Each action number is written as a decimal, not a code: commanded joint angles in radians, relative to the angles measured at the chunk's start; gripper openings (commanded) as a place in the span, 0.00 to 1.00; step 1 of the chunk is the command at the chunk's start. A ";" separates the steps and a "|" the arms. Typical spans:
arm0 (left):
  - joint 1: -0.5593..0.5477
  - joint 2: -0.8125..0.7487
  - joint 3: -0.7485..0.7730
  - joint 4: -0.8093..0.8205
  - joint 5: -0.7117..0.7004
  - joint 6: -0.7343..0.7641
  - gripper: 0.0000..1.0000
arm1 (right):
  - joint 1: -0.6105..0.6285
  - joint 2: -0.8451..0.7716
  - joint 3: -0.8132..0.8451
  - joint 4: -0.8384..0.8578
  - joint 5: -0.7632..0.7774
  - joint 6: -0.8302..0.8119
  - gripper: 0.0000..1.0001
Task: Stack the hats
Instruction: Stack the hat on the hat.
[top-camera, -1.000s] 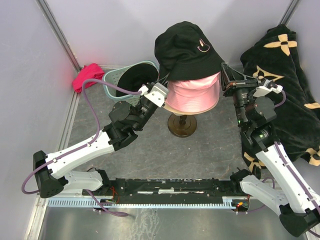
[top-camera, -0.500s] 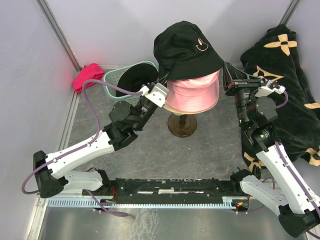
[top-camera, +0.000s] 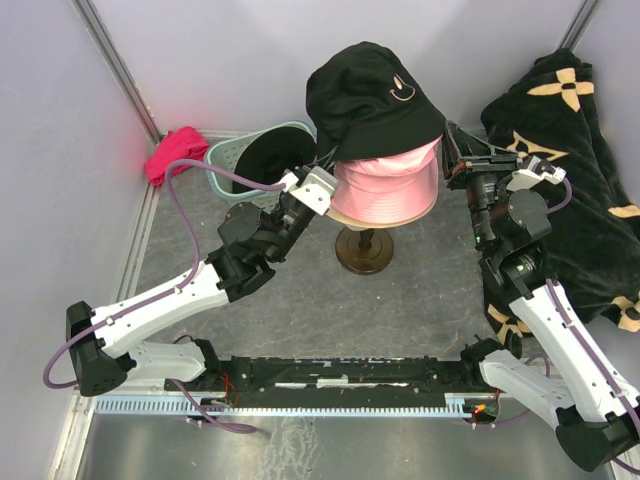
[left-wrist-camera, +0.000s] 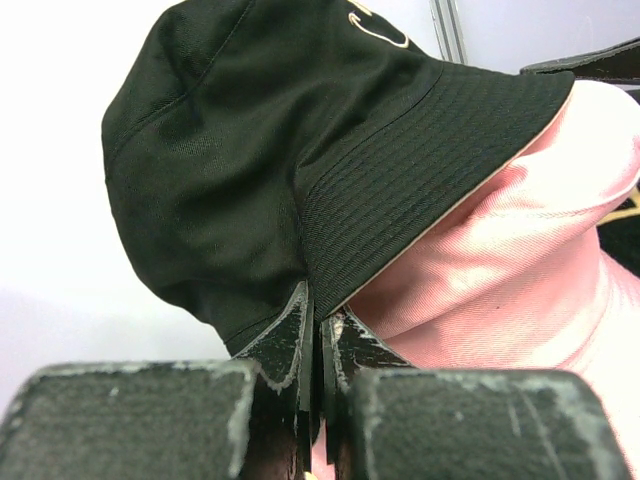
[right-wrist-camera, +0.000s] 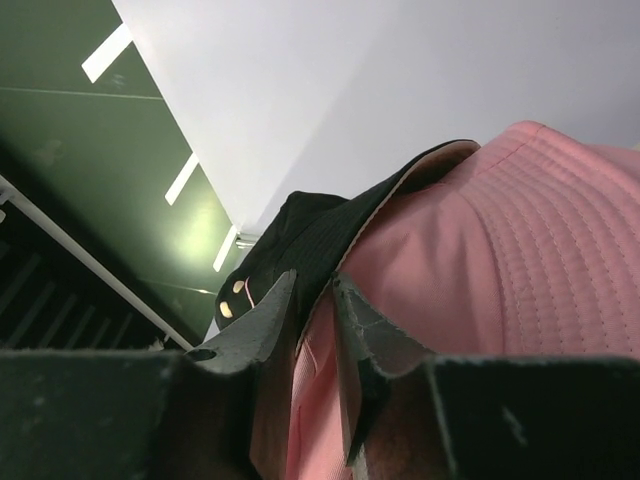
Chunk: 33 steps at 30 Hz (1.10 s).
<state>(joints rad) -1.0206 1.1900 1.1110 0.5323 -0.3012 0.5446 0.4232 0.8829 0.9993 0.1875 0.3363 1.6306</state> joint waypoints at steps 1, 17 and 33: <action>-0.001 -0.019 0.002 0.014 0.014 0.018 0.03 | -0.005 0.009 0.027 0.066 -0.028 0.011 0.27; -0.001 -0.009 0.016 0.027 0.008 0.035 0.03 | -0.025 -0.025 0.031 0.057 -0.040 -0.055 0.06; 0.000 0.041 0.113 0.059 0.028 0.012 0.03 | -0.049 -0.041 -0.005 0.115 -0.117 -0.120 0.11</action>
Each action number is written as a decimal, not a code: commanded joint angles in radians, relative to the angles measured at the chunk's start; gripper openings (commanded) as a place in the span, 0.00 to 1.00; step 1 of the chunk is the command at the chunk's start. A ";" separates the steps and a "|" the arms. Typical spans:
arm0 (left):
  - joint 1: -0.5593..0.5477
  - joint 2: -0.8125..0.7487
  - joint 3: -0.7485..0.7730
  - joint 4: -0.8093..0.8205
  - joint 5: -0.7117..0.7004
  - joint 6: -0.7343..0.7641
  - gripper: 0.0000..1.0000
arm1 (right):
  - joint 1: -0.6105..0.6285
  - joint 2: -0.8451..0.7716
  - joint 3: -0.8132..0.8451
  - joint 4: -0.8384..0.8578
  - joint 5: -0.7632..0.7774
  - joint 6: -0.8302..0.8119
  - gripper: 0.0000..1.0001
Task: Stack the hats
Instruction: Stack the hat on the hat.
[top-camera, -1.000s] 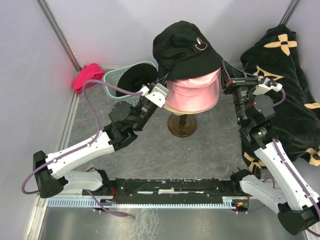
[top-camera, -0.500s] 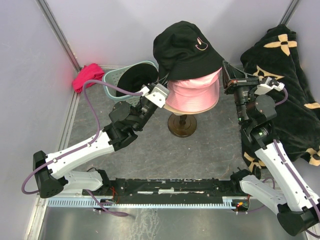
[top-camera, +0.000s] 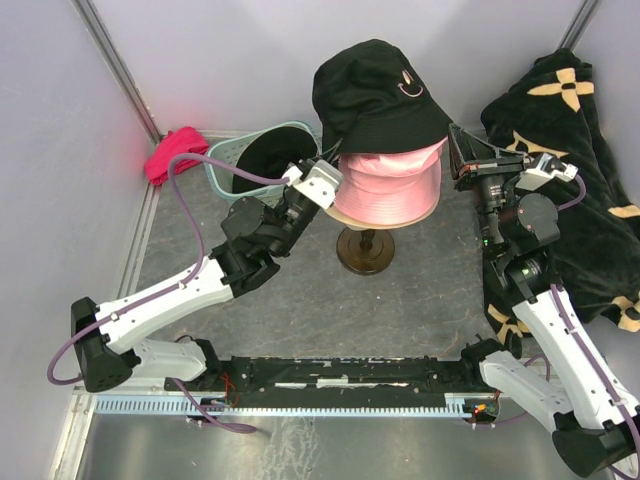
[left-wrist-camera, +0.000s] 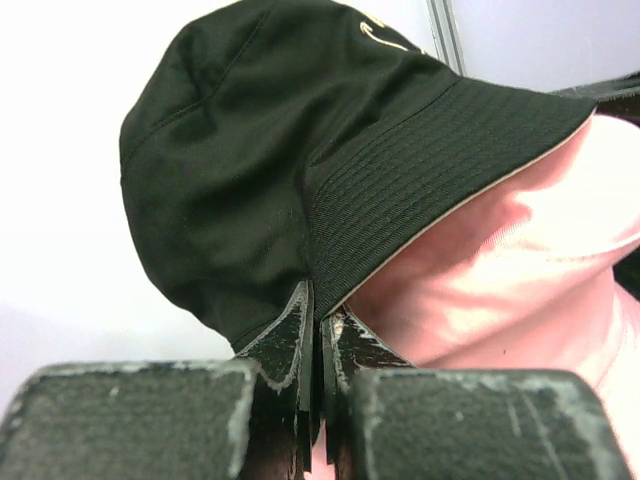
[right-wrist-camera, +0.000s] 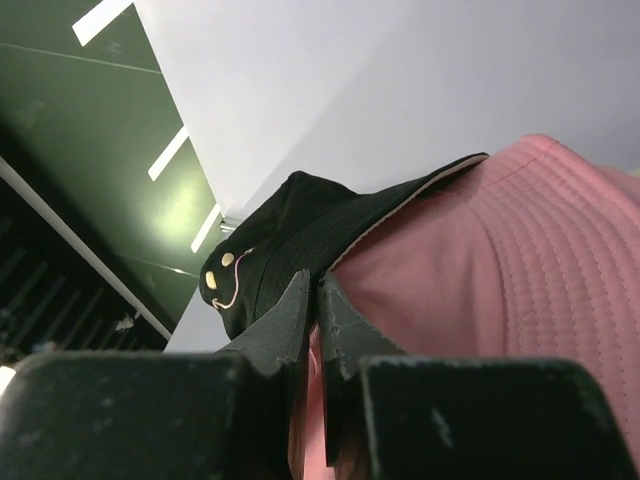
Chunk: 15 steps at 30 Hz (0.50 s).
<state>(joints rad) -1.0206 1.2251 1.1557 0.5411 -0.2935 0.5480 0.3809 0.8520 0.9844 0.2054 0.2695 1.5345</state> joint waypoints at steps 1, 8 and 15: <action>0.000 0.009 0.075 0.052 0.022 0.011 0.03 | -0.007 -0.003 0.012 0.107 -0.056 -0.021 0.12; 0.000 0.004 0.111 0.025 0.075 0.006 0.03 | -0.010 0.033 0.014 0.156 -0.079 0.014 0.18; -0.001 0.008 0.149 -0.047 0.144 -0.017 0.03 | -0.012 0.028 0.008 0.168 -0.091 0.017 0.30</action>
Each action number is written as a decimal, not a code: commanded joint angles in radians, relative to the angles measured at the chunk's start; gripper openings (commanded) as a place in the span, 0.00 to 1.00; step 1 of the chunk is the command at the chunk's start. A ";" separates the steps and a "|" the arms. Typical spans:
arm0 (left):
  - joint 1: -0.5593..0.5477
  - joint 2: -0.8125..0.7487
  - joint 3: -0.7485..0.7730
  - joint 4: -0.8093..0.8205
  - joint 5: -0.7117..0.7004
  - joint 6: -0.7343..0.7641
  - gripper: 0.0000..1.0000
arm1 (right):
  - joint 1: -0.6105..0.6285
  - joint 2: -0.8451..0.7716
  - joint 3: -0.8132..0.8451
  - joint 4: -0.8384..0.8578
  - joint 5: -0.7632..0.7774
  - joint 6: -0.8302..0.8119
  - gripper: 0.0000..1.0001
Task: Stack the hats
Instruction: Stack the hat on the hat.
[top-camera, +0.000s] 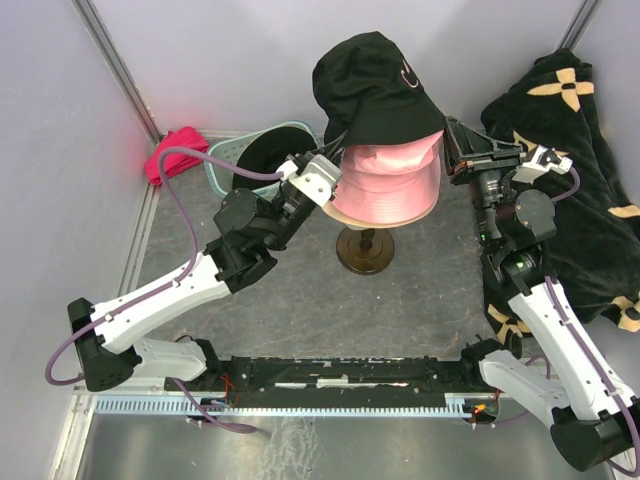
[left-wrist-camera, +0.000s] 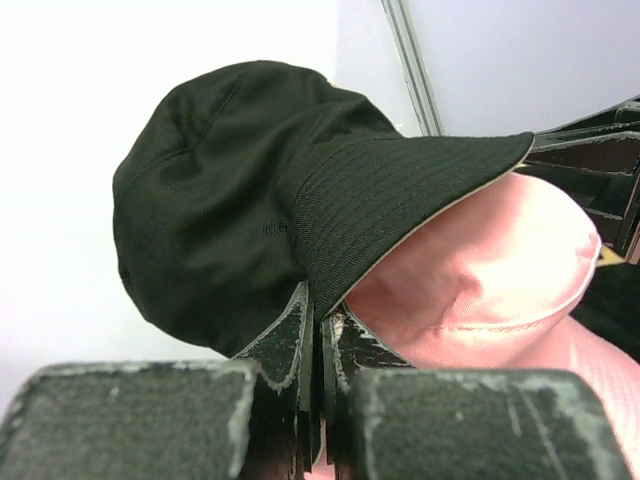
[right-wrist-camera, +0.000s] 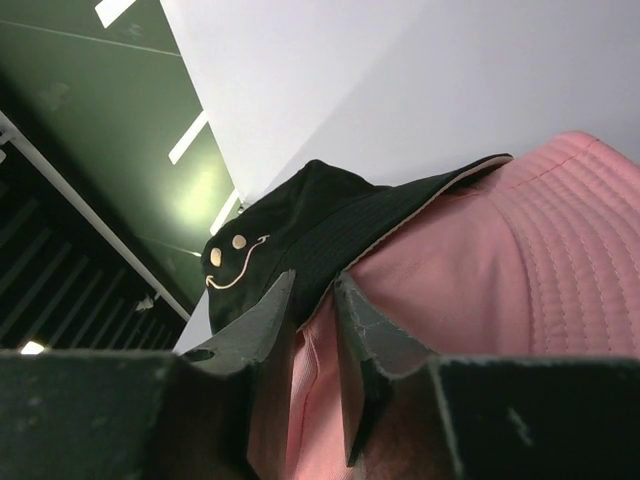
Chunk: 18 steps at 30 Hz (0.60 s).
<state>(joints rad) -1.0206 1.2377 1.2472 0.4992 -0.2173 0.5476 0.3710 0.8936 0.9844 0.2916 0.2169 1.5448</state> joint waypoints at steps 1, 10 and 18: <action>-0.003 -0.004 0.058 -0.005 0.069 -0.017 0.03 | -0.003 -0.020 0.007 0.079 -0.039 0.003 0.31; -0.023 0.017 0.074 -0.017 0.068 0.002 0.03 | -0.001 -0.084 -0.015 0.034 -0.036 -0.007 0.37; -0.038 0.017 0.074 -0.018 0.058 0.015 0.03 | -0.002 -0.082 -0.004 0.026 -0.055 0.010 0.38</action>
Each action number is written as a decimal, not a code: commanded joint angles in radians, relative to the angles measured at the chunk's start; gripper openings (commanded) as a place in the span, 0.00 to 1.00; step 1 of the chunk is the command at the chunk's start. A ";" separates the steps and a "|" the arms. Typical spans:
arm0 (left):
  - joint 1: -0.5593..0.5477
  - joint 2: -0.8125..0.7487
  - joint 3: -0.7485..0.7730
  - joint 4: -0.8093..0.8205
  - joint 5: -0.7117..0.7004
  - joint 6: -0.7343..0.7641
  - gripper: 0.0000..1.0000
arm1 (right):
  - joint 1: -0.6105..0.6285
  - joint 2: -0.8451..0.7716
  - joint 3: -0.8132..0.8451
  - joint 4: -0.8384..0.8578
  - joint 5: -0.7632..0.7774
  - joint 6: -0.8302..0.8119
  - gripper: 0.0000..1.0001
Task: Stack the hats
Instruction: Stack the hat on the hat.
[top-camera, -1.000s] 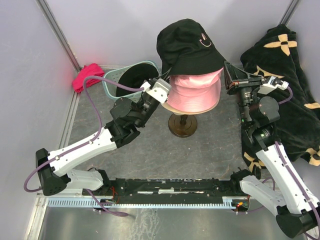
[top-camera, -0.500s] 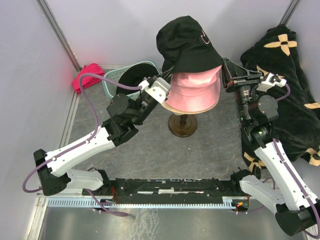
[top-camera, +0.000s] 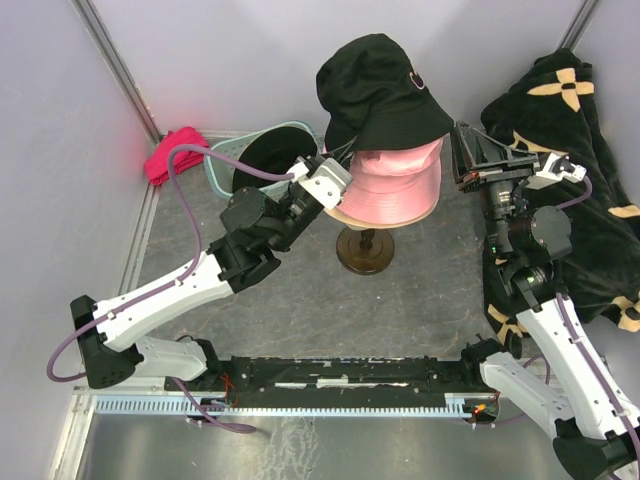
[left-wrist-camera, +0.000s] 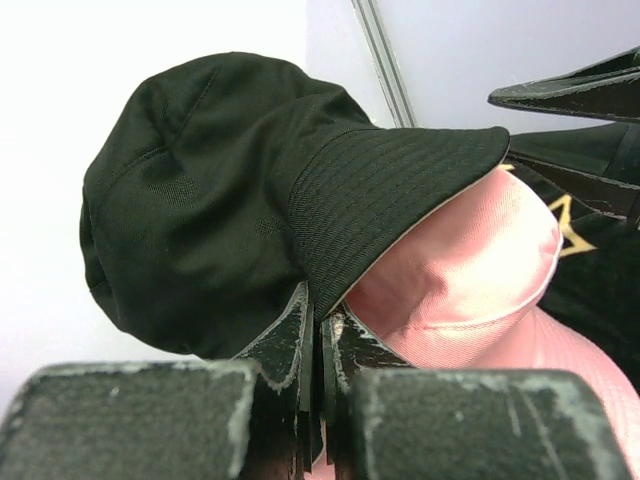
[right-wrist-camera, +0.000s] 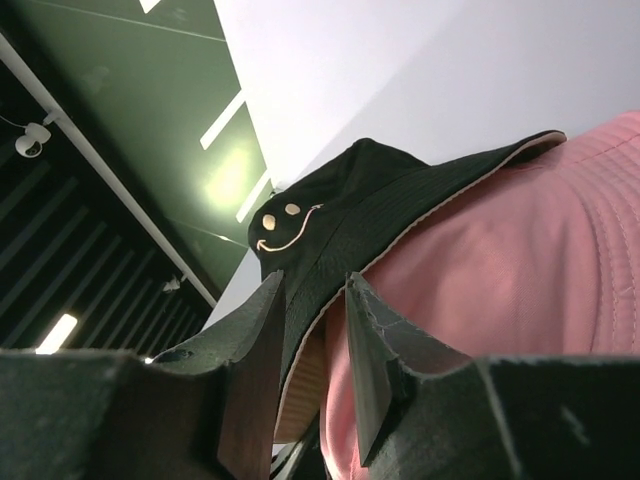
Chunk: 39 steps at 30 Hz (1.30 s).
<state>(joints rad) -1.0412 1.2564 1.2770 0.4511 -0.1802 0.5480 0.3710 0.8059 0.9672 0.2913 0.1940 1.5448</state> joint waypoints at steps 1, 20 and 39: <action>-0.019 -0.004 0.042 0.030 0.022 0.014 0.03 | -0.002 0.012 0.013 0.027 -0.037 0.017 0.39; -0.032 0.026 0.068 0.041 0.023 0.030 0.03 | -0.002 0.035 0.027 0.042 -0.103 0.048 0.42; -0.037 0.041 0.084 0.041 0.017 0.047 0.03 | -0.001 0.027 0.012 0.066 -0.114 0.075 0.45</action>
<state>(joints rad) -1.0637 1.2987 1.3155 0.4507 -0.1814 0.5552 0.3710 0.8425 0.9676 0.2996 0.1040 1.6020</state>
